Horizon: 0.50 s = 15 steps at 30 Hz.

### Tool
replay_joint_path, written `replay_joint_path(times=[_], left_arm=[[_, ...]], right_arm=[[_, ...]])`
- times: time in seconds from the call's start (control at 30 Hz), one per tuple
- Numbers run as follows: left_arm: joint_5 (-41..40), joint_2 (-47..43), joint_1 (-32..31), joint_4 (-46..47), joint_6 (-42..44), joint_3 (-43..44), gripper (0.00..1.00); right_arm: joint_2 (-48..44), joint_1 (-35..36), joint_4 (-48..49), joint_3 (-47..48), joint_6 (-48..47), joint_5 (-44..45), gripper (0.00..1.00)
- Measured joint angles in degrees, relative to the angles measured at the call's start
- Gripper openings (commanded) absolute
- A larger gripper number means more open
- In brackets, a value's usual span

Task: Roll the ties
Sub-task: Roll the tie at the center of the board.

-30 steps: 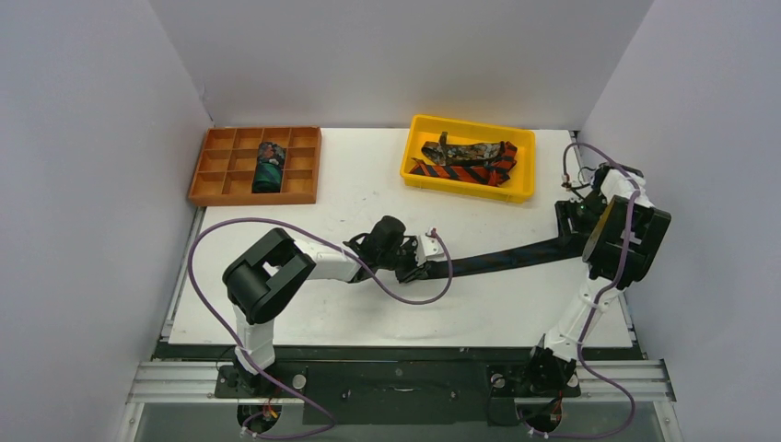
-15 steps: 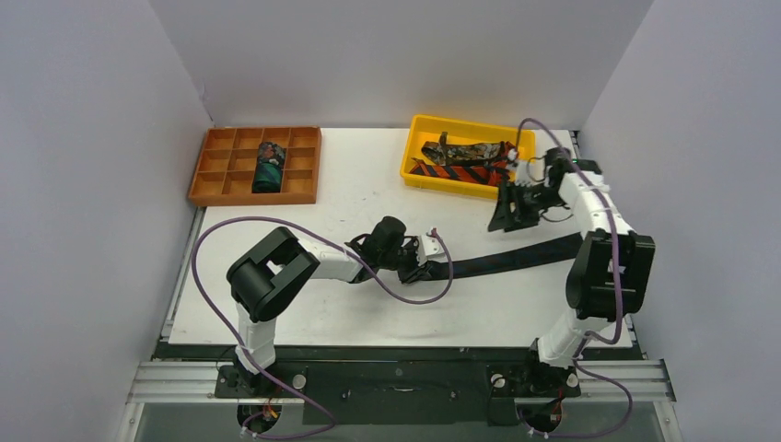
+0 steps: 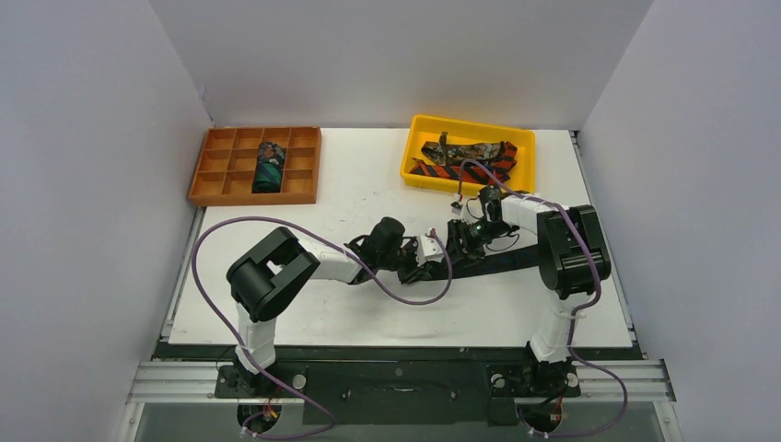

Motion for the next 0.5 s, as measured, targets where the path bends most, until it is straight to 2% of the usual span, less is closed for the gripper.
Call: replay_joint_path(times=[0.33,0.5], left_arm=[[0.1,0.0,0.1,0.3,-0.1,-0.1,0.01],[0.2,0.0,0.1,0.3,-0.2,-0.1,0.02]], right_arm=[[2.0,2.8,8.7,-0.3,6.9,-1.6,0.38],[2.5,3.0,9.8,-0.4,8.0,-2.6,0.36]])
